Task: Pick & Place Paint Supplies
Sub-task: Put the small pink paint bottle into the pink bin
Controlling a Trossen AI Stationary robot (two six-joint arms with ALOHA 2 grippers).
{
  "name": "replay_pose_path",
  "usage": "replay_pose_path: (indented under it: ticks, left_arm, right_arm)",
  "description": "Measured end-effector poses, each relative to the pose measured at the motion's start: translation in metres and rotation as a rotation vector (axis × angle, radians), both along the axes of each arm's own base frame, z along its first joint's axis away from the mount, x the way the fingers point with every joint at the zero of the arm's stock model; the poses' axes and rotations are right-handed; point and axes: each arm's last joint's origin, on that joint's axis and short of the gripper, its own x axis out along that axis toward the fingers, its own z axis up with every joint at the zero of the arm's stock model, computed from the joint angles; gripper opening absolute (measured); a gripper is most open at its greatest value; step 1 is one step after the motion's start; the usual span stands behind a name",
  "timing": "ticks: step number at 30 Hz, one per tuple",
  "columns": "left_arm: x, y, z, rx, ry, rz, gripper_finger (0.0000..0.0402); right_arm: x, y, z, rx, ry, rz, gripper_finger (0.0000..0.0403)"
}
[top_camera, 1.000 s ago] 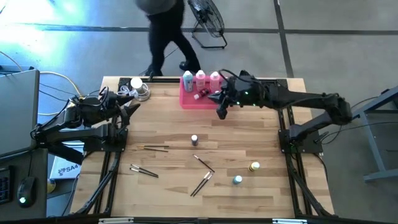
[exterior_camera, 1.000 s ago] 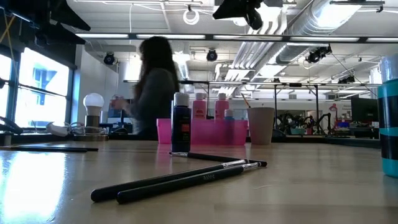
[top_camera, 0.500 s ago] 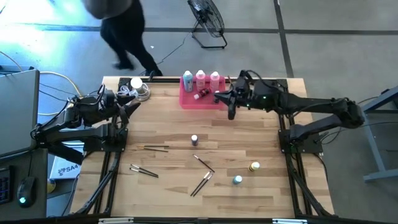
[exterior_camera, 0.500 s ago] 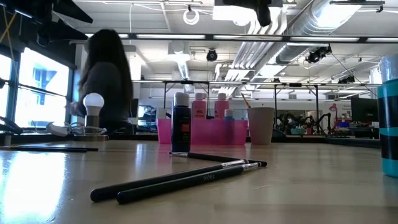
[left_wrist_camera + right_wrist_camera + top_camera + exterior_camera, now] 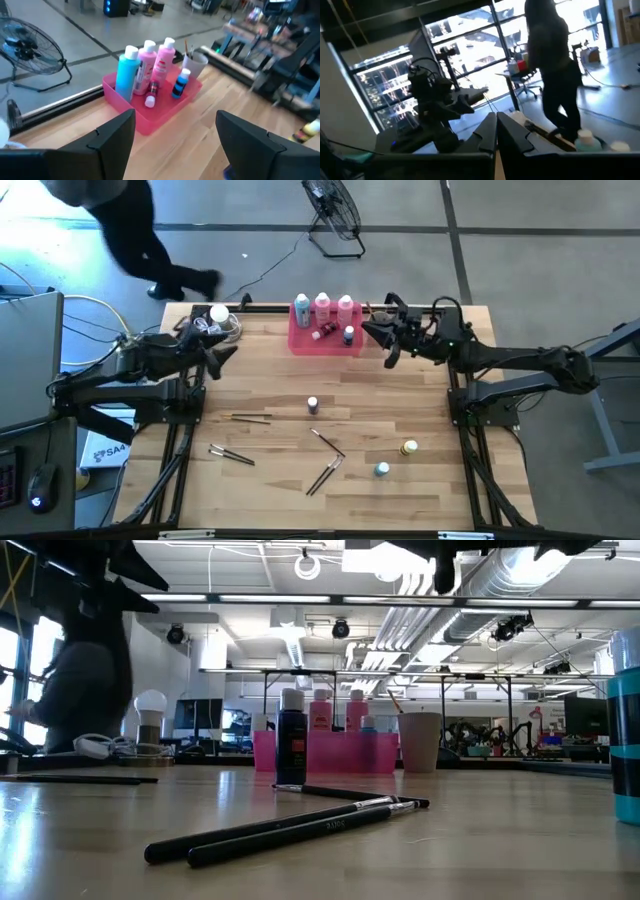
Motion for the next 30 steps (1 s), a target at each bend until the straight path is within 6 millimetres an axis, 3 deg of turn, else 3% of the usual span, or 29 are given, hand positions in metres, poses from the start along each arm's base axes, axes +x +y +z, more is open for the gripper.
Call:
replay_pose_path:
  ticks: [8, 16, 23, 30]
  left_arm:
    - [0.046, 0.009, 0.0, 0.07, 0.071, 0.011, 0.0271]
    - [0.089, 0.017, -0.002, 0.081, 0.011, 0.014, 0.0271]
    - [0.112, 0.021, -0.005, 0.008, 0.028, 0.007, 0.0271]
    - [0.13, 0.026, -0.017, -0.046, 0.037, 0.035, 0.0271]
  right_arm:
    - [0.0, -0.002, -0.027, 0.086, 0.161, -0.072, 0.0004]
    - [-0.007, -0.009, -0.023, 0.058, 0.161, -0.094, 0.0004]
    - [-0.03, -0.013, -0.008, 0.013, 0.128, -0.008, 0.0004]
    - [-0.041, -0.021, -0.015, 0.05, 0.229, -0.024, 0.0004]
